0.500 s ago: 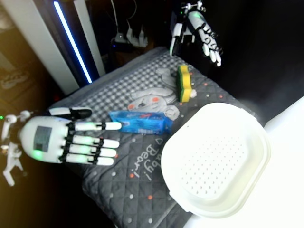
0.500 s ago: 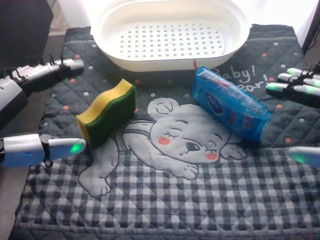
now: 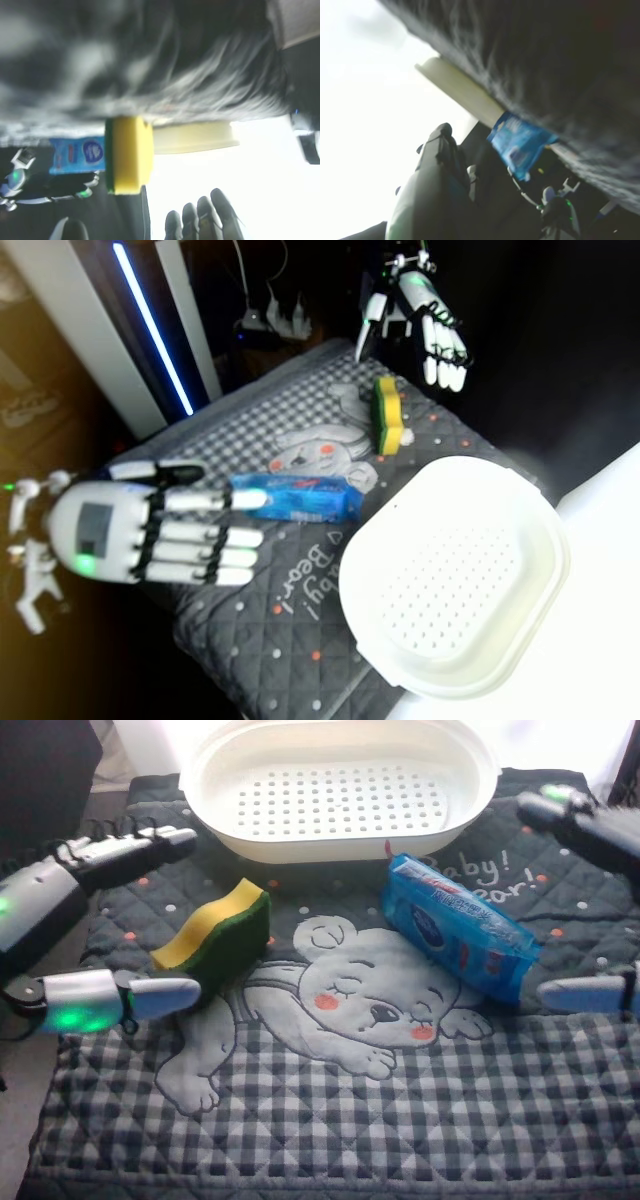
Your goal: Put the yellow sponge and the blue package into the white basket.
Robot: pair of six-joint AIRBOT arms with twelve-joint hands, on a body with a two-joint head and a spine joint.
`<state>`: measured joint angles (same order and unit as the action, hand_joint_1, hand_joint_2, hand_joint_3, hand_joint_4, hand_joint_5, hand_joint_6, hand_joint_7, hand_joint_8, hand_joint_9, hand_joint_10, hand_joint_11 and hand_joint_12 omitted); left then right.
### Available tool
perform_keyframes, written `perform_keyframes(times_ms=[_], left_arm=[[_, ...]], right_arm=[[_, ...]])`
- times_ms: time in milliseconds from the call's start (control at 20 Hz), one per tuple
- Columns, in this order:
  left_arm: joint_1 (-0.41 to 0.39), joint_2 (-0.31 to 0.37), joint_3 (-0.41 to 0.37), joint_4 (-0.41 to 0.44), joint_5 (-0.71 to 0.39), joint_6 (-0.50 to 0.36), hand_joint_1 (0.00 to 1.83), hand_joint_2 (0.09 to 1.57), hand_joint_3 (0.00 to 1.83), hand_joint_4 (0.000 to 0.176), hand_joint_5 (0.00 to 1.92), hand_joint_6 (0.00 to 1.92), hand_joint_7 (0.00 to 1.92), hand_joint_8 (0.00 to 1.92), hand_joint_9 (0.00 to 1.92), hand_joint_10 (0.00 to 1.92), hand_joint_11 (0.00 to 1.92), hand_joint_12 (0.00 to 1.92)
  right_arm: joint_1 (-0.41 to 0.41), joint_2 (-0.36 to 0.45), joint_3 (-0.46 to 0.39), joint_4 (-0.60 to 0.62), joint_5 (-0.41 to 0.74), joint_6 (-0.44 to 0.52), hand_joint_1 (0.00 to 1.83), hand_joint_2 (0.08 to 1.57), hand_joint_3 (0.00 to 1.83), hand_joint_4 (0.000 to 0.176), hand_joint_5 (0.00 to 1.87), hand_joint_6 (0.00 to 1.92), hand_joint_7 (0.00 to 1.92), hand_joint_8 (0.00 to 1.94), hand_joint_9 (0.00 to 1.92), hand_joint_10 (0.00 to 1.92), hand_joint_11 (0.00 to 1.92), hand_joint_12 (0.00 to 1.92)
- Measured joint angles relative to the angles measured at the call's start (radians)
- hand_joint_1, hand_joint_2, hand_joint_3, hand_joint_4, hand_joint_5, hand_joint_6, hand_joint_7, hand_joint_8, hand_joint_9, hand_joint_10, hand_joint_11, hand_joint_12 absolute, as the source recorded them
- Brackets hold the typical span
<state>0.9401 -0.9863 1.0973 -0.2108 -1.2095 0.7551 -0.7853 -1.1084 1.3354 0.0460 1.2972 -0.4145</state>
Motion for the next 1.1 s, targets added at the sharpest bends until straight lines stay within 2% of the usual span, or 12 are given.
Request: perform_keyframes(times_ms=[100,300,400,450,550,650,750,800,850,900,950,1100], left_arm=[[-0.022,-0.032,0.025,-0.006,0.025,0.0,0.79,0.96,0.0,0.037,0.3,0.0,0.22,0.01,0.14,0.02,0.0,0.48],[-0.073,-0.103,0.074,-0.018,0.089,0.003,0.74,0.92,0.0,0.106,0.34,0.0,0.28,0.0,0.27,0.0,0.0,0.98],[-0.088,-0.13,0.099,0.0,0.134,0.014,0.75,0.93,0.0,0.093,0.35,0.0,0.31,0.0,0.29,0.01,0.0,0.87],[-0.099,-0.14,0.111,-0.003,0.143,0.011,0.81,0.94,0.0,0.053,0.35,0.0,0.35,0.01,0.34,0.03,0.0,0.87],[-0.113,-0.157,0.132,-0.018,0.173,0.006,0.83,0.95,0.0,0.0,0.34,0.0,0.35,0.0,0.34,0.01,0.0,0.75],[-0.116,-0.179,0.155,-0.011,0.212,0.019,0.74,1.03,0.01,0.0,0.4,0.0,0.34,0.0,0.37,0.0,0.0,1.11],[-0.116,-0.197,0.166,-0.015,0.265,0.031,1.03,1.12,0.0,0.0,0.7,0.03,0.68,0.05,0.67,0.14,0.17,1.41],[-0.118,-0.198,0.167,-0.01,0.266,0.031,1.3,1.13,0.0,0.0,0.8,0.79,0.92,0.81,0.86,1.07,0.4,1.27],[-0.122,-0.201,0.171,-0.012,0.264,0.03,1.35,1.14,0.0,0.0,0.81,1.01,0.95,1.0,0.86,1.28,0.47,1.25],[-0.125,-0.202,0.172,-0.018,0.255,0.027,1.35,1.15,0.0,0.0,0.89,1.01,0.95,1.02,0.81,1.36,0.46,1.29],[-0.125,-0.202,0.172,-0.019,0.248,0.024,1.24,1.14,0.0,0.0,1.0,0.88,0.88,1.19,0.73,0.94,0.39,1.37],[-0.141,-0.202,0.176,-0.006,0.25,0.019,1.21,1.13,0.0,0.013,1.02,0.89,0.9,1.14,0.81,0.56,0.31,1.39]], right_arm=[[0.019,-0.029,0.008,-0.014,0.001,0.0,0.68,0.84,0.01,0.176,0.0,0.0,0.0,0.0,0.0,0.0,0.0,0.0],[0.035,-0.095,0.044,-0.002,-0.024,0.001,0.76,0.88,0.01,0.176,0.0,0.0,0.0,0.0,0.0,0.0,0.07,0.03],[0.037,-0.116,0.067,0.002,-0.049,0.002,0.78,0.88,0.0,0.176,0.01,0.01,0.02,0.01,0.03,0.01,0.09,0.05],[0.037,-0.124,0.079,0.008,-0.071,0.001,0.79,0.87,0.0,0.176,0.06,0.0,0.1,0.0,0.09,0.01,0.13,0.1],[0.047,-0.152,0.108,0.019,-0.129,0.001,0.75,0.89,0.0,0.176,0.14,0.01,0.19,0.0,0.14,0.01,0.01,0.57],[0.047,-0.179,0.132,0.022,-0.166,0.001,0.89,0.93,0.0,0.176,0.34,0.01,0.36,0.01,0.37,0.03,0.11,0.84],[0.048,-0.203,0.149,0.025,-0.189,0.011,1.02,0.99,0.0,0.12,0.57,0.01,0.66,0.02,0.7,0.09,0.34,1.16],[0.058,-0.21,0.153,0.033,-0.181,0.011,1.09,1.06,0.01,0.035,0.7,0.01,0.85,0.04,0.92,0.17,0.53,1.24],[0.06,-0.21,0.161,0.032,-0.173,0.01,1.32,1.07,0.0,0.0,0.94,0.72,1.04,0.51,1.01,0.88,0.65,1.1],[0.063,-0.21,0.163,0.039,-0.172,0.012,1.28,1.1,0.0,0.0,0.9,0.91,1.12,0.8,1.15,0.57,0.8,1.04],[0.063,-0.214,0.164,0.05,-0.159,0.013,1.27,1.11,0.0,0.0,0.91,0.92,1.12,0.9,1.3,0.46,1.05,0.99],[0.077,-0.212,0.178,0.04,-0.14,0.021,1.24,1.13,0.0,0.0,0.86,1.03,1.06,0.99,1.3,0.33,1.05,1.05]])
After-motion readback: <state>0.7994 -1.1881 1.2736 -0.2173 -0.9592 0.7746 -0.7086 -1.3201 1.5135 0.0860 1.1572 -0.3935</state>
